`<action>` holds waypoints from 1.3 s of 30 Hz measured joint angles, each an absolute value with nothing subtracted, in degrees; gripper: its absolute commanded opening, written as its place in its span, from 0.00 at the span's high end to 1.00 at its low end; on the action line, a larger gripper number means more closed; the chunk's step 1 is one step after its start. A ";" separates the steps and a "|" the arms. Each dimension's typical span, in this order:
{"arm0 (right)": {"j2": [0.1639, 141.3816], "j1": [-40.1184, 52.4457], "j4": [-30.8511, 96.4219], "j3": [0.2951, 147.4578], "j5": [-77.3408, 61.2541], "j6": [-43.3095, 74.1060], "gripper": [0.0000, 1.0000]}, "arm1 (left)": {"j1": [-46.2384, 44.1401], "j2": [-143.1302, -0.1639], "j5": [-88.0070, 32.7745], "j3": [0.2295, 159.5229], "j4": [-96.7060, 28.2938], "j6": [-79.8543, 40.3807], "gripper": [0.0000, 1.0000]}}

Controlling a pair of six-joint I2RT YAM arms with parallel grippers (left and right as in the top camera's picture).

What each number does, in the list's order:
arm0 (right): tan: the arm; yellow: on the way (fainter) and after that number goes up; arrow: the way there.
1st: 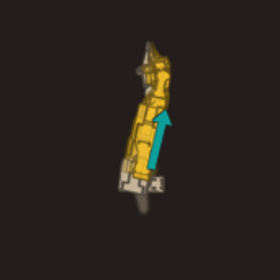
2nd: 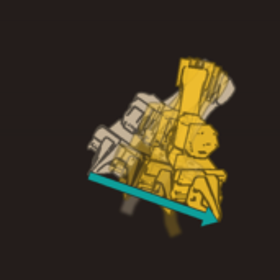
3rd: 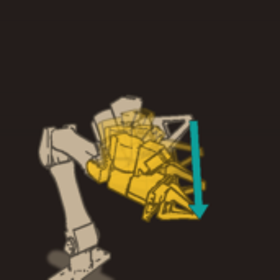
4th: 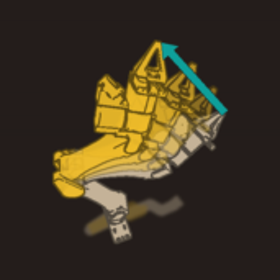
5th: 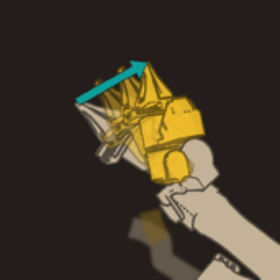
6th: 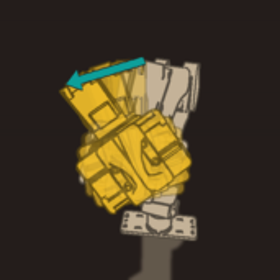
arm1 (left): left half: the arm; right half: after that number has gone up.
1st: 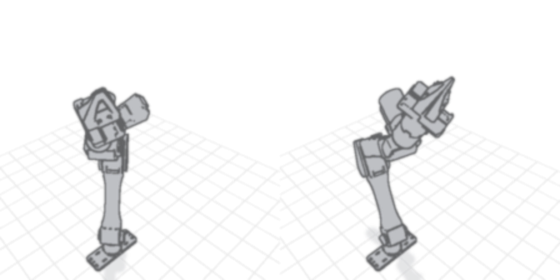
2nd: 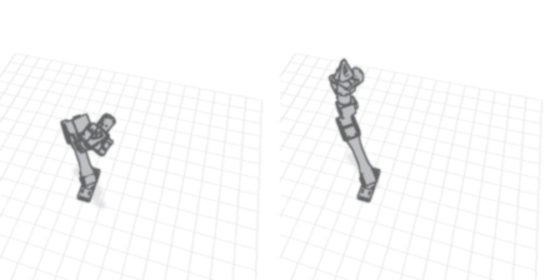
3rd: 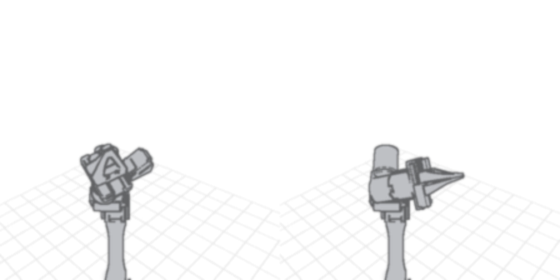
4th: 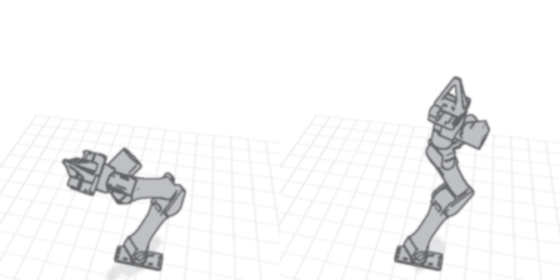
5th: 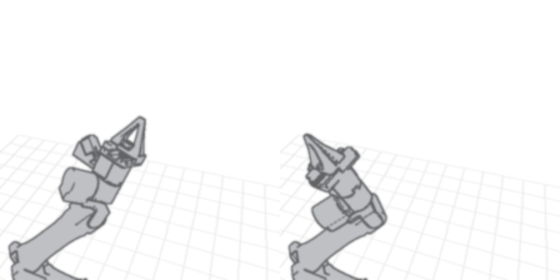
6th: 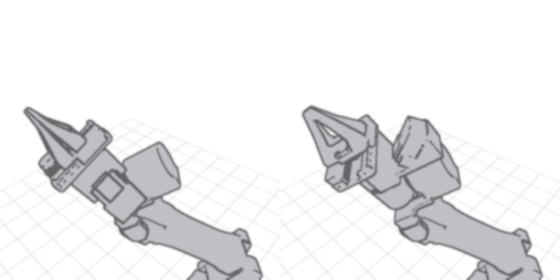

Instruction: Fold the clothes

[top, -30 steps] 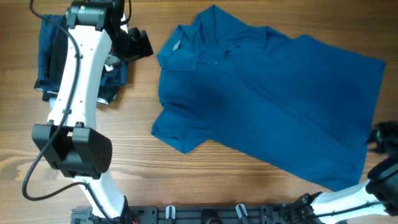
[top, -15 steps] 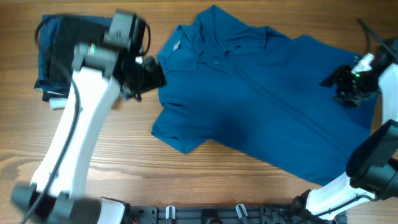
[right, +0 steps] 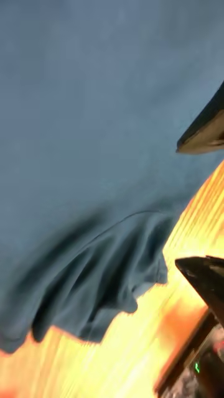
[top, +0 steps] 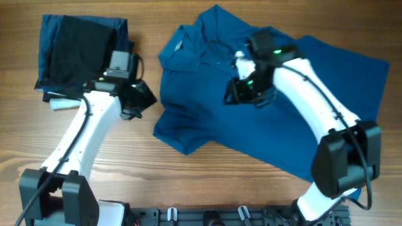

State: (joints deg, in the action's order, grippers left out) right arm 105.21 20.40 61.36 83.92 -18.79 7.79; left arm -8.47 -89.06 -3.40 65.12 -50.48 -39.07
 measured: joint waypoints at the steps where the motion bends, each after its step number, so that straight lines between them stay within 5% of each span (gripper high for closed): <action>1: 105.21 21.15 60.86 83.92 -16.01 8.47 0.36 | -7.29 -89.19 -4.54 65.12 -50.96 -38.72 0.41; 6: 105.21 18.06 57.54 83.92 -8.23 10.68 0.24 | -7.94 -91.50 -10.63 65.06 -55.70 -35.64 0.34; 11: 105.21 10.50 54.43 83.92 -4.82 11.33 0.00 | -11.88 -91.66 -14.55 65.04 -58.41 -35.42 0.36; 23: 105.21 3.86 48.47 83.92 -3.31 11.70 0.00 | -28.01 -91.66 -10.52 53.58 -46.59 -58.70 0.46; 29: 105.21 3.86 45.19 83.92 -3.29 11.70 0.00 | -28.99 -91.66 -4.27 52.75 -44.58 -66.43 0.51; 32: 105.21 3.86 44.93 83.92 -3.29 11.70 0.01 | -28.99 -91.66 -1.61 52.75 -44.31 -70.11 0.46; 35: 105.21 3.86 44.86 83.92 -3.31 11.70 0.00 | -28.99 -91.66 -0.25 52.71 -43.40 -73.47 0.31; 39: 105.21 3.86 44.82 83.92 -3.29 11.70 0.01 | -28.99 -91.66 0.14 52.21 -42.74 -77.01 0.30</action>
State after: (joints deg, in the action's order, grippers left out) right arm 105.21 3.86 44.82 83.92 -3.29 11.70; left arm -28.99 -91.66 0.14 52.21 -42.74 -77.01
